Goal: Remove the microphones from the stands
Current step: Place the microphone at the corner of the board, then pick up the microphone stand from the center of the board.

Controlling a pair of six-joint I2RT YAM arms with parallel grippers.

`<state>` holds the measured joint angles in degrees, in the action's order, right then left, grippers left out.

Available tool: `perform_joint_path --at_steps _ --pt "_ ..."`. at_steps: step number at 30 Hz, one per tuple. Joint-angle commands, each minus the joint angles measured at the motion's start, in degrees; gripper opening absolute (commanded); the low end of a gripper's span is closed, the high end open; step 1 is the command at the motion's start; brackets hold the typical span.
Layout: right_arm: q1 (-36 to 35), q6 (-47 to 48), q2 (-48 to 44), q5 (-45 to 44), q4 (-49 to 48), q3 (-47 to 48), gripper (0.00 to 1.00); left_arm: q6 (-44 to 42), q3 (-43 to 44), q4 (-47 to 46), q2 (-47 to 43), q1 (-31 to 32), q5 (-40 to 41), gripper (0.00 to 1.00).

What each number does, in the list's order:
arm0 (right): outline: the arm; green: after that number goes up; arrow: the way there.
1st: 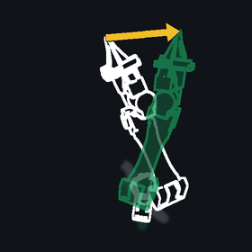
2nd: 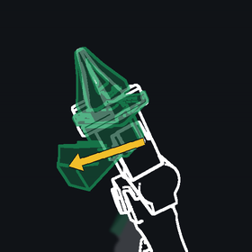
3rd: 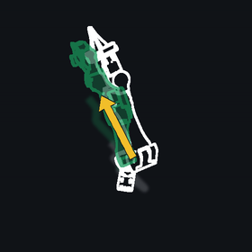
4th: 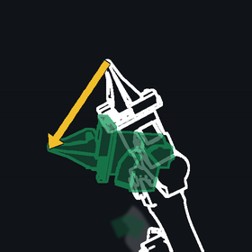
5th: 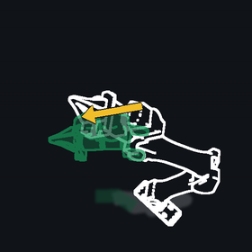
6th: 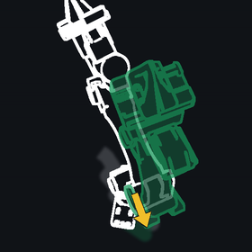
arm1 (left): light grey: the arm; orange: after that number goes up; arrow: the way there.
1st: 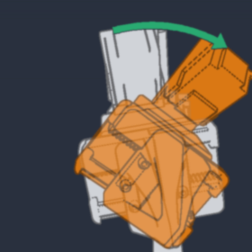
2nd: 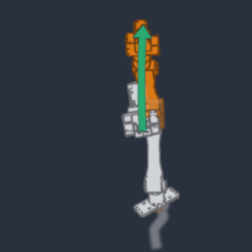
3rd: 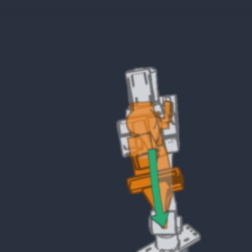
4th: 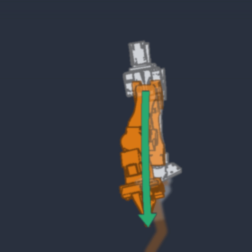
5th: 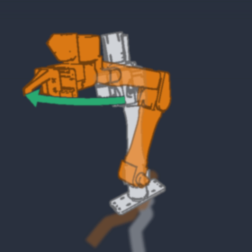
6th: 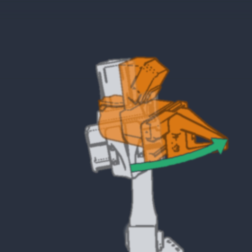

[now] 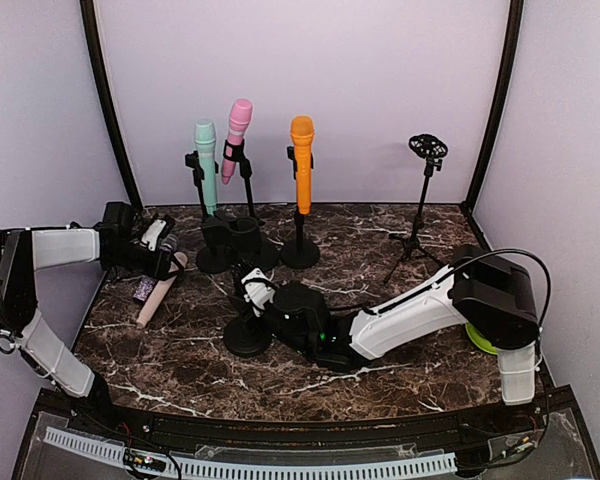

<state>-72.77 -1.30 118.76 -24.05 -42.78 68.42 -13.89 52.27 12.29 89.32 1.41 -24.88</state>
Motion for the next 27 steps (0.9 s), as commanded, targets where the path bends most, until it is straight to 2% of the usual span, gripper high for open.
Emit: perform_joint_path --at_steps 1,2,3,9,14,15,16,17,18,21,24,27 --pt "-0.4 -0.8 1.3 -1.4 -1.2 2.2 0.21 -1.2 2.6 5.4 -6.0 0.2 -5.2 0.50" --pt "-0.4 -1.1 1.5 -1.5 -0.6 2.6 0.13 -1.4 2.9 6.6 -6.8 0.3 -6.3 0.50" --pt "-0.3 -1.3 1.7 -1.5 0.5 3.0 0.11 -1.7 3.1 7.3 -7.7 0.2 -7.1 0.50" --pt "-0.3 -3.1 1.8 -1.3 0.8 2.5 0.27 -3.4 4.6 13.0 -12.0 0.4 -11.3 0.51" --pt "-0.3 -3.6 2.0 -1.4 0.8 2.2 0.29 -4.3 5.0 15.6 -14.4 0.4 -13.4 0.51" --pt "-0.3 -3.6 1.9 -1.4 0.7 2.0 0.27 -4.4 5.1 16.1 -14.7 0.4 -13.9 0.51" --pt "-0.3 -3.6 1.7 -1.2 0.8 1.9 0.21 -4.8 5.2 16.8 -15.0 0.3 -15.2 0.51" --pt "-0.3 -3.6 1.4 -1.2 0.8 1.8 0.13 -5.3 5.2 17.8 -15.3 0.4 -16.2 0.51" --pt "-0.3 -3.5 0.9 -1.7 1.0 1.8 0.01 -6.2 5.0 18.6 -15.6 0.6 -17.9 0.51" --pt "0.2 -4.6 -2.0 -2.7 3.2 2.6 0.00 -9.8 3.4 21.3 -17.5 1.7 -23.8 0.53" --pt "2.2 -9.2 -7.0 2.4 5.9 3.6 0.00 -13.4 0.0 22.3 -21.1 4.4 -28.2 0.55" --pt "4.1 -14.2 -10.7 7.7 6.6 3.8 0.00 -11.5 -3.8 19.0 -24.8 7.8 -30.7 0.56"
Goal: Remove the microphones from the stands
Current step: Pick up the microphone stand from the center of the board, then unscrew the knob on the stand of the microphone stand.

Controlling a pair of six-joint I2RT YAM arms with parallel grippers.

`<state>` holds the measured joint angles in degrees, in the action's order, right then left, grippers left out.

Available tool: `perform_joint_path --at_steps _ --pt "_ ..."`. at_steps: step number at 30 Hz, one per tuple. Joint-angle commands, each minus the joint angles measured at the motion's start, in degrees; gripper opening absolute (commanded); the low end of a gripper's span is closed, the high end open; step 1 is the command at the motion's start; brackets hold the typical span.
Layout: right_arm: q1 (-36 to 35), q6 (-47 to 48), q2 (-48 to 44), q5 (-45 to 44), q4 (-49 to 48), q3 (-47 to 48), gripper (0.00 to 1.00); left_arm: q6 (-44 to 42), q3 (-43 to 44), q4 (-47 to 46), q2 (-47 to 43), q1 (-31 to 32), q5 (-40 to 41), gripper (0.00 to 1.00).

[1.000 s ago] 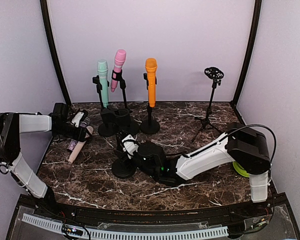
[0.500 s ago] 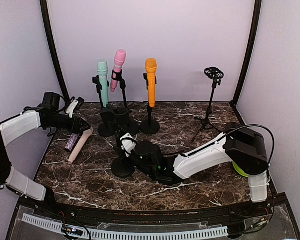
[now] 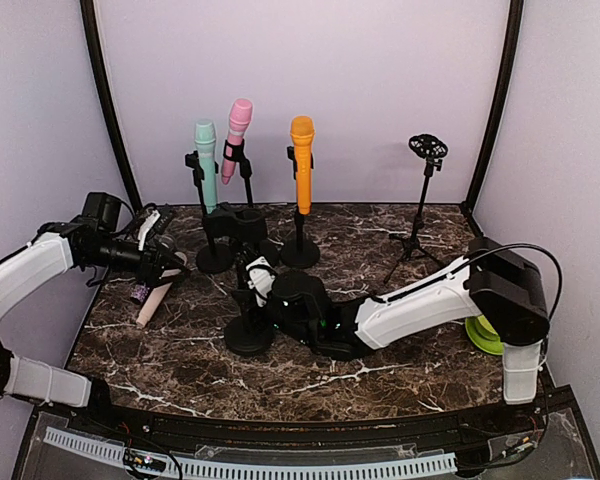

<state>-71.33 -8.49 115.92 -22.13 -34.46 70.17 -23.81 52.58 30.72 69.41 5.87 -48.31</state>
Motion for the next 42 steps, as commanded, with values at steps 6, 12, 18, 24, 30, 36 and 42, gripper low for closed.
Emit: perform_joint_path --at_steps 6,12,18,24,30,36,42 --pt "3.4 -12.0 -10.5 13.3 -0.5 5.9 0.00 6.2 -8.1 -9.6 -8.2 10.6 -8.3 0.56" --pt "3.2 -14.4 -10.7 18.2 -0.5 10.4 0.00 9.9 -5.7 -13.9 -6.0 15.0 -5.0 0.52" --pt "2.3 -15.0 -10.7 20.6 -0.2 12.9 0.00 9.2 -4.5 -14.7 -5.0 15.5 -5.0 0.40" --pt "1.6 -14.9 -10.4 20.9 0.3 14.4 0.00 6.3 -5.0 -11.7 -5.2 15.9 -11.5 0.30" --pt "1.5 -14.1 -10.8 20.6 0.7 14.3 0.00 0.5 -4.1 -6.2 -6.0 15.9 -13.1 0.00" --pt "1.3 -16.7 -10.1 18.3 3.9 15.3 0.54 6.1 -3.1 -11.5 -6.3 15.9 -10.7 0.00" --pt "1.0 -21.9 -10.1 15.9 9.2 15.6 0.59 11.4 -2.4 -18.8 -7.3 16.0 -4.7 0.00"
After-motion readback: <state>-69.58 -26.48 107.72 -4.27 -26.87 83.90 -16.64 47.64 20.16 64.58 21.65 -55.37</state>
